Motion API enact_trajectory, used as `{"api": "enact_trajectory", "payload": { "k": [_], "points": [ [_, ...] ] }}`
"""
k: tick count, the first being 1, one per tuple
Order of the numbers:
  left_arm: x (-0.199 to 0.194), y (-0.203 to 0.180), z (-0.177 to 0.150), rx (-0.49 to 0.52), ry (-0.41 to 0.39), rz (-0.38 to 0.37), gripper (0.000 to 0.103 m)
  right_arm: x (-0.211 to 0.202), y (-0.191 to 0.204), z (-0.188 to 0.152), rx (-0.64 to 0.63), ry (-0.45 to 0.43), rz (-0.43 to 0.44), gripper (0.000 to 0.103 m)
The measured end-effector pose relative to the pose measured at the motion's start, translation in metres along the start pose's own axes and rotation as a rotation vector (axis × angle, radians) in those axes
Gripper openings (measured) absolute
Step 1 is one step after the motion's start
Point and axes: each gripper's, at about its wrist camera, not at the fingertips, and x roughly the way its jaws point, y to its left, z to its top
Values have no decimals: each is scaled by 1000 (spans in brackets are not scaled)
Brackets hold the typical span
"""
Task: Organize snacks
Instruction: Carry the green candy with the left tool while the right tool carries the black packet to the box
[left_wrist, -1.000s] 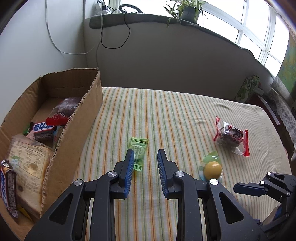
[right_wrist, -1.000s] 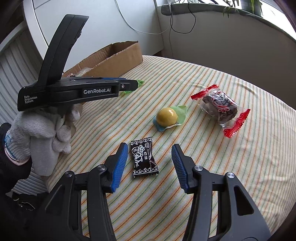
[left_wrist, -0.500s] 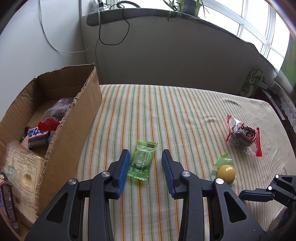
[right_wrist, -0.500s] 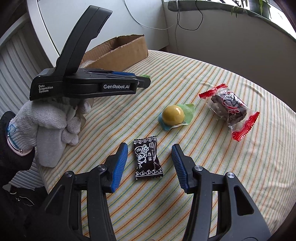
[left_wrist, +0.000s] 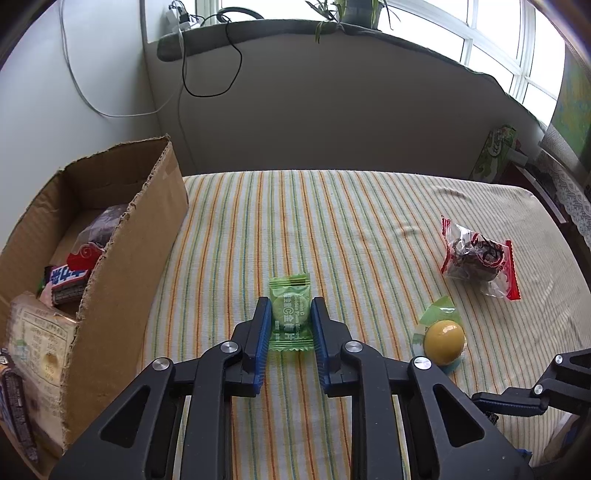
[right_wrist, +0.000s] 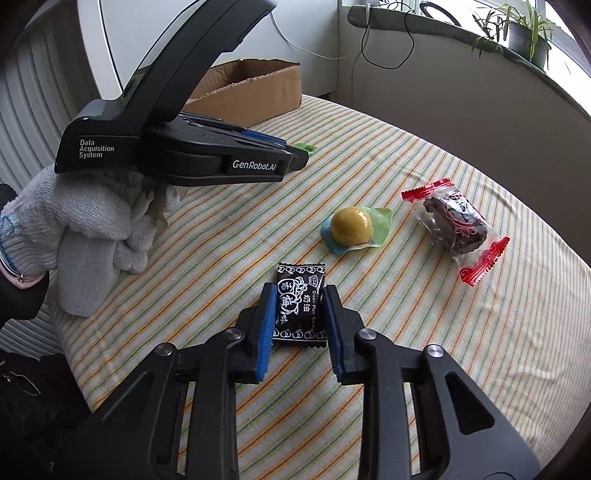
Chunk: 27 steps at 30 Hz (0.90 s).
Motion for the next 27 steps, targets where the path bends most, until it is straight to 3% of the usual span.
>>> {"api": "enact_trajectory", "payload": {
  "k": [13, 27],
  "points": [
    [-36, -1, -5, -10, -63, -41, 20, -28, -13, -1, 87, -45, -4, 26],
    [-97, 9, -5, -16, -176, -58, 20, -71, 6, 9, 83, -114, -10, 26]
  ]
}}
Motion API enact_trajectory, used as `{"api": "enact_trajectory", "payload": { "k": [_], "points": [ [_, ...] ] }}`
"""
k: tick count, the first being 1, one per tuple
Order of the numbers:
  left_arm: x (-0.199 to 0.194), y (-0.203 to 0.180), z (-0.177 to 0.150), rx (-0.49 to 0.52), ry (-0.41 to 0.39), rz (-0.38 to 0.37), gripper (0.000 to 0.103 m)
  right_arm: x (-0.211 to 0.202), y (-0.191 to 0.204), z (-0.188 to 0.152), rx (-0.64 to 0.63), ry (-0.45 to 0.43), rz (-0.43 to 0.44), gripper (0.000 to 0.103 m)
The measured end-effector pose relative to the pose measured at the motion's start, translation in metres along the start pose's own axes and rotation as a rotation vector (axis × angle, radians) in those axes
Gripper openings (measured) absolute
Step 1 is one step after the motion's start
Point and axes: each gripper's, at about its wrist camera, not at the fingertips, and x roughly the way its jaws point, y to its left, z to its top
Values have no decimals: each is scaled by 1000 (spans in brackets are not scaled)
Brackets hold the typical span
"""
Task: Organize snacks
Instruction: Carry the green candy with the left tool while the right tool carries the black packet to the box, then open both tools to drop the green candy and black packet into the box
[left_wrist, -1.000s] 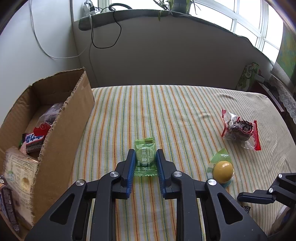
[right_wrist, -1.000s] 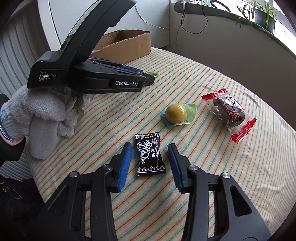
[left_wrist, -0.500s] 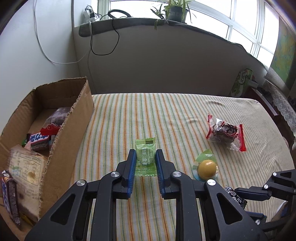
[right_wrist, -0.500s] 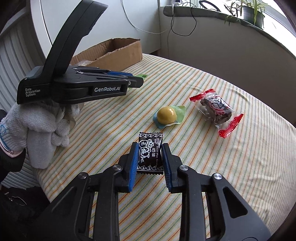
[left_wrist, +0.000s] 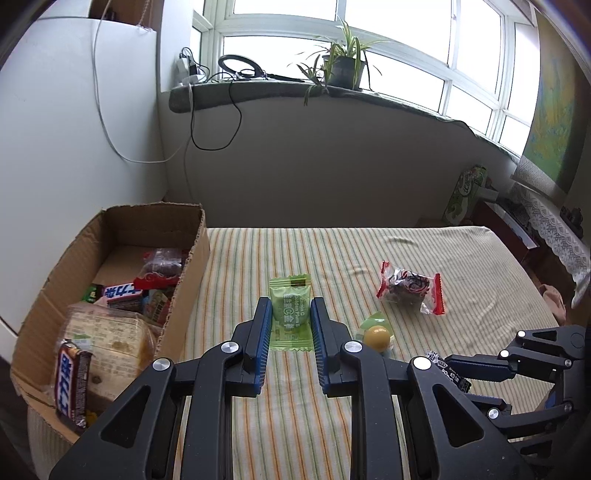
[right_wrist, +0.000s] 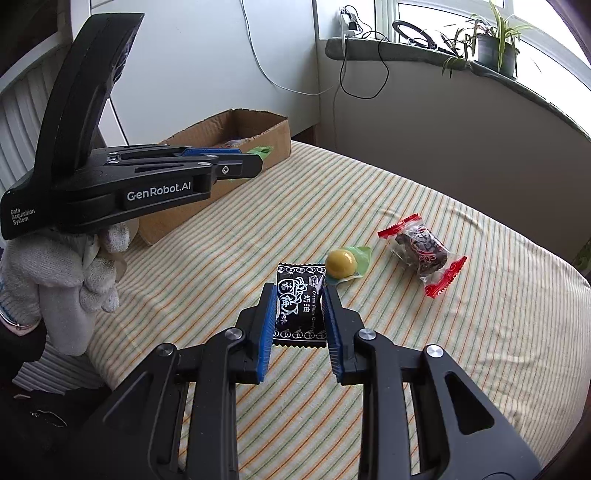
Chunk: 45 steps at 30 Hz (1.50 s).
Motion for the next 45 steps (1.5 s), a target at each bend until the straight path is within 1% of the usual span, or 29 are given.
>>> {"api": "enact_trajectory", "payload": {
  "k": [6, 10, 20, 26, 30, 39, 45],
  "points": [
    [-20, 15, 1, -15, -34, 12, 20, 2, 11, 24, 0, -31, 9, 26],
    [-28, 31, 3, -36, -50, 21, 20, 4, 24, 45, -25, -52, 12, 26],
    [-39, 83, 10, -95, -73, 52, 20, 36, 57, 106, -84, -80, 43, 26],
    [-38, 121, 15, -148, -76, 81, 20, 62, 72, 138, -117, -79, 50, 26],
    [-35, 139, 18, -162, -70, 97, 20, 84, 81, 158, -130, -71, 57, 26],
    [-21, 167, 26, -185, -61, 116, 20, 134, 87, 195, -122, -41, 78, 26],
    [-11, 177, 26, -195, -50, 117, 20, 161, 88, 205, -119, -16, 83, 26]
  ]
}}
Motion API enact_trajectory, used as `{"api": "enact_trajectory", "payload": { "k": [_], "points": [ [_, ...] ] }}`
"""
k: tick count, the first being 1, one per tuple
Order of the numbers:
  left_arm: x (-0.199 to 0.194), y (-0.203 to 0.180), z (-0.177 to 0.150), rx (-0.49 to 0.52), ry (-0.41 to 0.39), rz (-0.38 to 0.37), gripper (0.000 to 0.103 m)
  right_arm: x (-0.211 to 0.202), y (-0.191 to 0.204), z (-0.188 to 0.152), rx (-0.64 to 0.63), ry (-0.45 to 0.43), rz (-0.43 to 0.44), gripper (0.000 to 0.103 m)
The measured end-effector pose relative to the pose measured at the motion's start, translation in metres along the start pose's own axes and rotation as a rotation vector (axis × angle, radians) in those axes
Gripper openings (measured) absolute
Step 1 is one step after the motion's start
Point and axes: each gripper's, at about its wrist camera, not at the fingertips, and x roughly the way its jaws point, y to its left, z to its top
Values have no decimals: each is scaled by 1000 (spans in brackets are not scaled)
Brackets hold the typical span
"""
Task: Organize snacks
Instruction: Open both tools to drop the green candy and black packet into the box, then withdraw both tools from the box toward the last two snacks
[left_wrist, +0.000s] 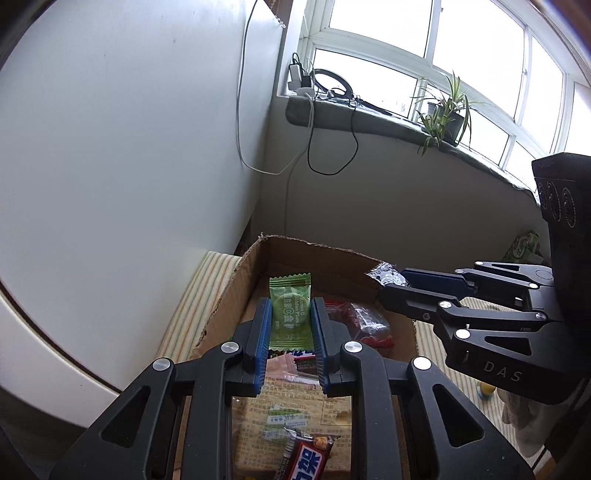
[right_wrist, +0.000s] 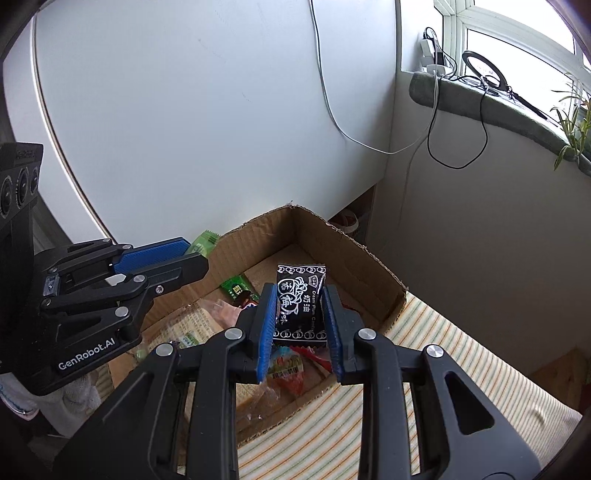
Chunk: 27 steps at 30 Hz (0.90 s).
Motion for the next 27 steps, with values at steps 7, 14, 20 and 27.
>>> {"api": "enact_trajectory", "payload": {
  "k": [7, 14, 20, 27],
  "points": [
    [7, 4, 1, 3, 15, 4, 20, 22, -3, 5, 3, 28, 7, 26],
    [13, 4, 2, 1, 22, 14, 21, 21, -4, 4, 0, 27, 12, 26],
    [10, 2, 2, 0, 17, 31, 21, 8, -5, 4, 0, -2, -7, 49],
    [-1, -1, 0, -6, 4, 35, 21, -9, -9, -1, 2, -17, -18, 49]
  ]
}}
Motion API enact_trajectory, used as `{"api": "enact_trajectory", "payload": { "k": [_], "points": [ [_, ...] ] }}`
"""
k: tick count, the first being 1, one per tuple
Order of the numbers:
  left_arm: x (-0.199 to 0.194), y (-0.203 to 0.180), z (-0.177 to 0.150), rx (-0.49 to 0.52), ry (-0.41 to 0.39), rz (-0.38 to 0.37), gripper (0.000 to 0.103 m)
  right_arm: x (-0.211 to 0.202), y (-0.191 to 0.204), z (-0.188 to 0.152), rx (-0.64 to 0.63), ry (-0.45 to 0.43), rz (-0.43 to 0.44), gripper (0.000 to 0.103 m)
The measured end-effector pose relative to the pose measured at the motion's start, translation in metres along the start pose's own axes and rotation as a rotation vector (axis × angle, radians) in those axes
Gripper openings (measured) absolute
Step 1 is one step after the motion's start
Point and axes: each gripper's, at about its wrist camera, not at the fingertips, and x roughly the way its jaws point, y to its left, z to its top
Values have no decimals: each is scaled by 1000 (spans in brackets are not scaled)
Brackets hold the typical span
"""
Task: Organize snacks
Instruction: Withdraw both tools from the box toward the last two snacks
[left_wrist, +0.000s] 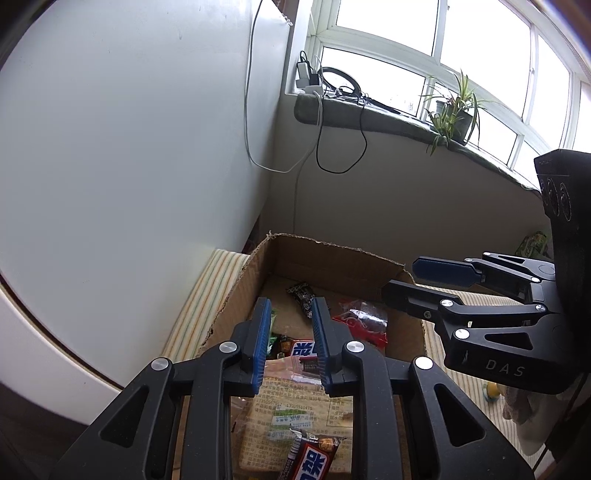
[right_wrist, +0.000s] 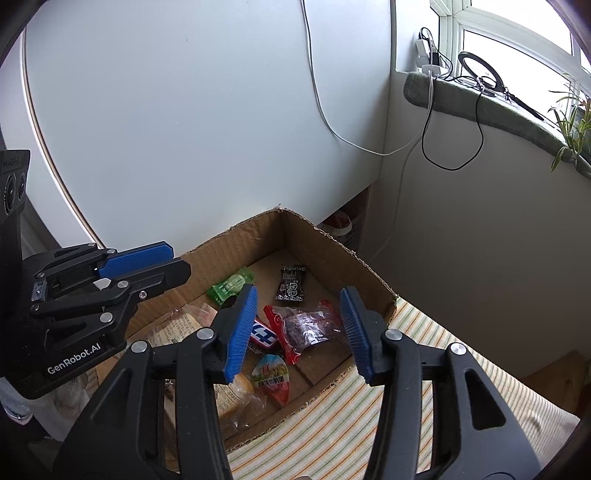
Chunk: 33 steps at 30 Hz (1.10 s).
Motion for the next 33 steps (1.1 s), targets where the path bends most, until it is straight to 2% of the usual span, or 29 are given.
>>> {"api": "enact_trajectory", "payload": {
  "k": [11, 14, 17, 23, 24, 25, 27, 29, 32, 33],
  "points": [
    [-31, -27, -4, 24, -47, -12, 21, -45, -7, -19, 4, -39, -23, 49],
    [-37, -37, -6, 23, -53, -25, 22, -61, -13, -28, 10, -58, -38, 57],
    [-43, -47, -10, 27, -63, -38, 37, -79, -21, -39, 11, -68, -60, 58],
    [-47, -74, -19, 42, -59, -91, 37, -123, -57, -69, 38, -82, -133, 59],
    [-47, -80, -20, 46, -55, -102, 37, -128, -65, -75, 48, -82, -146, 64],
    [-46, -86, -22, 47, -51, -113, 37, -134, -73, -80, 58, -84, -160, 75],
    [-42, -98, -25, 54, -37, -142, 37, -146, -88, -93, 73, -94, -191, 82],
    [-38, -112, -31, 68, -17, -169, 38, -153, -104, -106, 95, -86, -207, 82],
    [-33, -132, -42, 86, 8, -208, 47, -159, -130, -126, 140, -69, -226, 82],
    [-31, -139, -46, 93, 19, -222, 47, -160, -138, -132, 152, -61, -225, 82]
  ]
}}
